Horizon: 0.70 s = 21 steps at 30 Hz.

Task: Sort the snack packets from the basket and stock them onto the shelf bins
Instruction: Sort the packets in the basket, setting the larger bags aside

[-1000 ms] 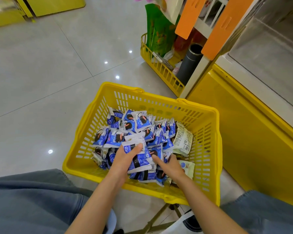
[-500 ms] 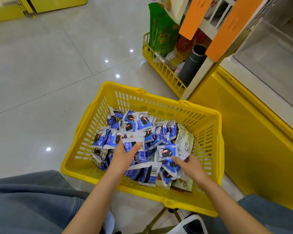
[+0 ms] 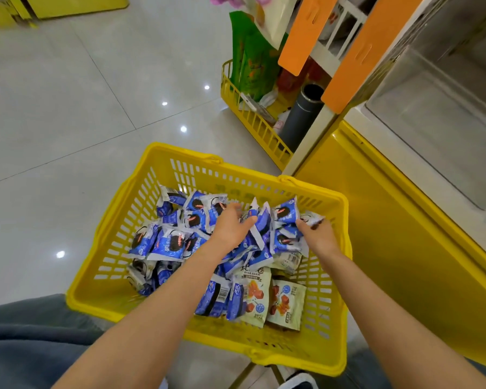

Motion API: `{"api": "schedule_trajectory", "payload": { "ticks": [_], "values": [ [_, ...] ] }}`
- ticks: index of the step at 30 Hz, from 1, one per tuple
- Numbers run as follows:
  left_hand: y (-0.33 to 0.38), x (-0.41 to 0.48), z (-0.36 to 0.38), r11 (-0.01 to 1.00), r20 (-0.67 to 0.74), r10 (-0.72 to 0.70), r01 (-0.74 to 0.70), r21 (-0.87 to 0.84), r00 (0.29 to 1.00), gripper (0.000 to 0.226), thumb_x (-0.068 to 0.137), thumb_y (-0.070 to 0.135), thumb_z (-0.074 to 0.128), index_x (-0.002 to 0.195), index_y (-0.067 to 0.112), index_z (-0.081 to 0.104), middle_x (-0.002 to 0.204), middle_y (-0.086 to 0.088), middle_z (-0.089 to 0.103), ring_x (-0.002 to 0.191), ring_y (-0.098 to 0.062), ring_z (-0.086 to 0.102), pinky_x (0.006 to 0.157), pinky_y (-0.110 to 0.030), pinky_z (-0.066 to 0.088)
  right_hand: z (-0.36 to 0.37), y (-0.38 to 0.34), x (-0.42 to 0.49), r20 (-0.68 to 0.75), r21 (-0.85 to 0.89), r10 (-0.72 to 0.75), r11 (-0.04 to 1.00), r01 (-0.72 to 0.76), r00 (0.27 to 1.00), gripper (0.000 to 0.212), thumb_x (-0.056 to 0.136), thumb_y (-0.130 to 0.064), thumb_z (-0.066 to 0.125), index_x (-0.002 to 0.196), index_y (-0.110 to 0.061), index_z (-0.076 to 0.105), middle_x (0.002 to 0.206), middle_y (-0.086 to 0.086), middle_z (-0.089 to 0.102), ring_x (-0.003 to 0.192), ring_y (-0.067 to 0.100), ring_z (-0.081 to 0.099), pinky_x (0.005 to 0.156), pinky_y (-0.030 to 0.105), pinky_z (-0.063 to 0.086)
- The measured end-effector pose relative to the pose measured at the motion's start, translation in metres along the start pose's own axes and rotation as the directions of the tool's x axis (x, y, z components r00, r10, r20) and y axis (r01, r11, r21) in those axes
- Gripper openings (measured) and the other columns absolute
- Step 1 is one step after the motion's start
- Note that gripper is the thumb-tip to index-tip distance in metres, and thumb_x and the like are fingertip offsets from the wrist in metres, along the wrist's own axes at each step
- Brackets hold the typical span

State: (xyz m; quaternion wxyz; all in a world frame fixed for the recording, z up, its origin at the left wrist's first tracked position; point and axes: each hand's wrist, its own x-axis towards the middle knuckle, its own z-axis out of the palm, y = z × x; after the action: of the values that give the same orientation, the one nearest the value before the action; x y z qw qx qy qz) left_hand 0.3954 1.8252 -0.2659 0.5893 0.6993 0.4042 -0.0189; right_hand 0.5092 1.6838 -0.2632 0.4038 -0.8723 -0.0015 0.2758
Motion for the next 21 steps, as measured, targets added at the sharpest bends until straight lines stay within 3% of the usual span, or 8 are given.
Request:
{"api": "schedule_trajectory", "payload": {
  "ticks": [3,6,9,12,14,16,19,21],
  "values": [
    [-0.011,-0.01,-0.022,0.956,-0.068,0.242,-0.225,0.19,0.968,0.042,0.093,0.019,0.055,0.133,0.01,0.043,0.135,-0.008,0.046,0.126,-0.021,0.043,0.101,-0.028,0.033,-0.001,-0.002,-0.02,-0.092,-0.262,-0.223,0.946,0.193,0.97,0.062,0.09,-0.018,0.06,0.139,0.003,0.03,0.142,0.016,0.039,0.132,0.029,0.038,0.104,0.033,0.033],
    [-0.032,-0.019,-0.059,0.802,-0.077,0.412,-0.321,0.504,0.908,0.035,0.093,0.024,0.054,0.127,0.017,0.047,0.129,-0.003,0.047,0.12,-0.021,0.043,0.098,-0.029,0.032,0.009,0.01,-0.048,0.052,-0.283,-0.403,0.871,0.401,0.914,0.049,0.092,-0.017,0.055,0.137,-0.011,0.037,0.133,0.0,0.047,0.12,0.011,0.047,0.096,0.023,0.041],
    [-0.054,-0.019,-0.094,0.645,-0.078,0.306,-0.146,0.75,0.949,0.042,0.096,0.037,0.045,0.134,0.018,0.041,0.135,-0.005,0.044,0.127,-0.024,0.038,0.105,-0.038,0.027,0.032,0.029,-0.067,0.403,-0.302,-0.336,0.829,0.471,0.851,0.031,0.094,-0.014,0.051,0.124,-0.023,0.051,0.125,-0.007,0.053,0.108,0.008,0.056,0.08,0.011,0.047],
    [-0.071,-0.021,-0.115,0.644,-0.062,0.036,0.024,0.764,0.997,0.047,0.098,0.041,0.035,0.138,0.016,0.035,0.142,-0.008,0.037,0.131,-0.027,0.032,0.107,-0.042,0.024,0.058,0.044,-0.077,0.592,-0.317,-0.184,0.842,0.436,0.785,0.047,0.093,-0.007,0.053,0.135,-0.024,0.042,0.141,-0.003,0.04,0.126,0.012,0.045,0.098,0.017,0.038],
    [-0.082,-0.025,-0.121,0.662,0.008,-0.015,0.004,0.749,1.0,0.045,0.098,0.034,0.041,0.139,0.017,0.035,0.142,-0.008,0.036,0.132,-0.026,0.03,0.107,-0.042,0.027,0.07,0.048,-0.08,0.67,-0.343,-0.079,0.849,0.402,0.738,0.063,0.089,-0.002,0.058,0.142,-0.024,0.032,0.148,0.0,0.032,0.134,0.017,0.035,0.109,0.029,0.034],
    [-0.088,-0.029,-0.124,0.696,0.034,0.001,-0.025,0.717,0.999,0.05,0.094,0.025,0.053,0.14,0.018,0.034,0.143,-0.007,0.034,0.133,-0.025,0.028,0.107,-0.039,0.027,0.077,0.05,-0.08,0.702,-0.378,-0.049,0.82,0.43,0.711,0.069,0.085,-0.005,0.064,0.143,-0.022,0.031,0.146,0.002,0.037,0.133,0.017,0.037,0.11,0.034,0.034],
    [-0.092,-0.033,-0.126,0.77,0.044,-0.015,-0.016,0.638,0.999,0.062,0.086,0.023,0.066,0.14,0.017,0.035,0.138,-0.008,0.037,0.128,-0.025,0.036,0.102,-0.032,0.033,0.078,0.046,-0.077,0.698,-0.456,-0.071,0.723,0.519,0.713,0.069,0.079,-0.021,0.073,0.139,-0.02,0.039,0.133,0.001,0.048,0.121,0.017,0.044,0.101,0.027,0.037],
    [-0.091,-0.033,-0.125,0.732,0.065,-0.027,-0.025,0.681,0.998,0.063,0.081,0.031,0.071,0.135,0.018,0.041,0.128,-0.007,0.043,0.118,-0.023,0.042,0.094,-0.031,0.037,0.077,0.041,-0.074,0.712,-0.48,-0.101,0.653,0.587,0.695,0.06,0.077,-0.029,0.074,0.13,-0.019,0.05,0.122,0.002,0.054,0.11,0.017,0.047,0.088,0.025,0.039]
  ]
}}
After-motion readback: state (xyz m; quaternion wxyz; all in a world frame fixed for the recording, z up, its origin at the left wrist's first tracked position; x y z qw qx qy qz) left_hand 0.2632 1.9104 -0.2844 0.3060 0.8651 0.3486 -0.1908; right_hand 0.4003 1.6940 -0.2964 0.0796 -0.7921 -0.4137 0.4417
